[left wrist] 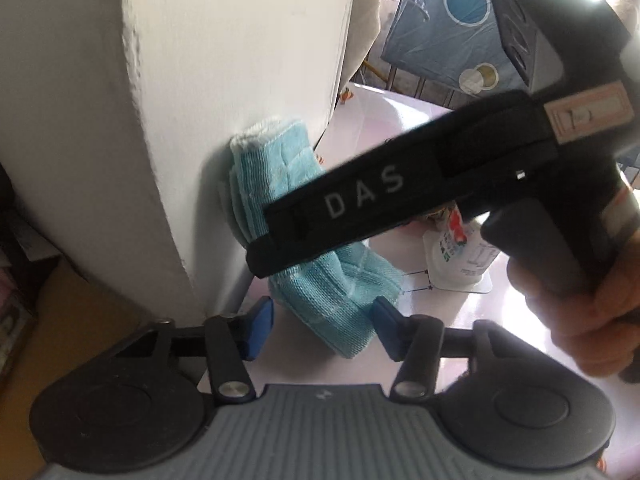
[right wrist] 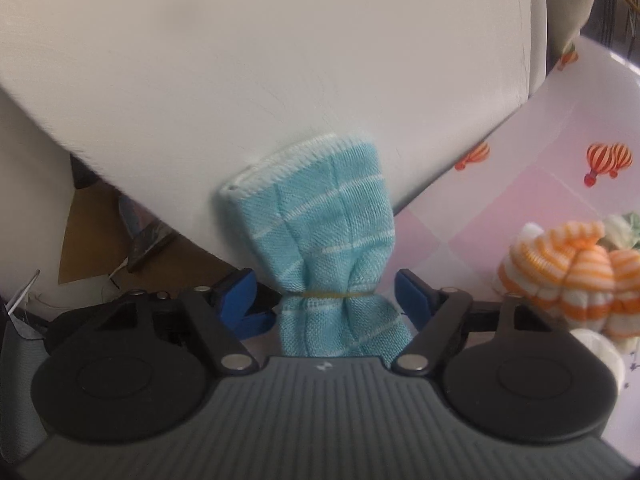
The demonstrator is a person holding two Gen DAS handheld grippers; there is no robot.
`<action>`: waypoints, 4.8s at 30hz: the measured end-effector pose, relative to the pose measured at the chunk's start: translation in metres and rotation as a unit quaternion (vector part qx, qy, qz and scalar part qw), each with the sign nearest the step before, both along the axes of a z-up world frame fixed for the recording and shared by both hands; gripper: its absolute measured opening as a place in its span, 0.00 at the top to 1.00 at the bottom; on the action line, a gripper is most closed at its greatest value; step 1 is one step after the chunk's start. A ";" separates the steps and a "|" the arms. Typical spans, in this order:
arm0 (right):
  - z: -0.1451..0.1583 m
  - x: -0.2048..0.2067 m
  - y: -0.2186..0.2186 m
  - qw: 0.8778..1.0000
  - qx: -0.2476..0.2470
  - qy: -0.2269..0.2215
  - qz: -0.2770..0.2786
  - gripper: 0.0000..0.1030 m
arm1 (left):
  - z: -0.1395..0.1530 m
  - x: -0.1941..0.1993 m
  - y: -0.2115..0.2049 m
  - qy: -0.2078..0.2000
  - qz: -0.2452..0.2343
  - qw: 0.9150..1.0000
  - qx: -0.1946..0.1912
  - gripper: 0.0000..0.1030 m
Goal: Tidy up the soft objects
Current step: 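Close the right tool on the banded middle of the blue towel, then lift the blue towel with the right tool and carry it over the box, then release the blue towel into the box by opening the right tool, then move the right tool to the white yogurt cup on the table, then close the right tool on the white yogurt cup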
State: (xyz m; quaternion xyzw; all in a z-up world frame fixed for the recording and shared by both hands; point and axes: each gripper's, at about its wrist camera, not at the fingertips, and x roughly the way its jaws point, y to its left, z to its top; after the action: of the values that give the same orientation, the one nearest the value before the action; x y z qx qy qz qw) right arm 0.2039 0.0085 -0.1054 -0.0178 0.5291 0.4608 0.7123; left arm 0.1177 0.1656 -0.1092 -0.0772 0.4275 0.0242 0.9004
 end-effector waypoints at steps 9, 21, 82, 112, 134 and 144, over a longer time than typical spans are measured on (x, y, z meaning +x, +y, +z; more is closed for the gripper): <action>0.003 -0.009 -0.013 0.999 0.017 0.022 -0.030 0.65 | 0.011 -0.012 -0.006 -0.009 -0.001 1.000 -0.007 0.69; 0.067 -0.048 -0.077 0.995 0.072 0.006 -0.070 0.67 | 0.071 -0.082 -0.041 -0.070 -0.036 0.997 0.017 0.69; 0.137 -0.179 -0.541 0.865 0.027 -0.102 -0.490 0.49 | 0.101 -0.106 -0.170 -0.068 -0.133 0.987 0.053 0.40; 0.005 -0.016 -0.106 0.973 -0.055 -0.123 -0.189 0.37 | 0.063 -0.127 0.041 -0.029 0.130 0.988 0.080 0.40; 0.006 -0.048 -0.231 0.916 0.126 0.084 -0.373 0.55 | 0.067 -0.133 0.009 -0.050 0.069 0.996 0.037 0.41; -0.036 -0.147 -0.289 0.848 0.198 0.173 -0.459 0.55 | 0.070 -0.137 -0.041 -0.054 -0.028 0.998 0.011 0.48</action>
State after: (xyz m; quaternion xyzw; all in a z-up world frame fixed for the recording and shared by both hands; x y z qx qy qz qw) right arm 0.0568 -0.2807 -0.1411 0.4488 0.4890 0.1718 0.7280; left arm -0.0198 0.1249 -0.0394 -0.0564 0.3801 0.0001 0.9232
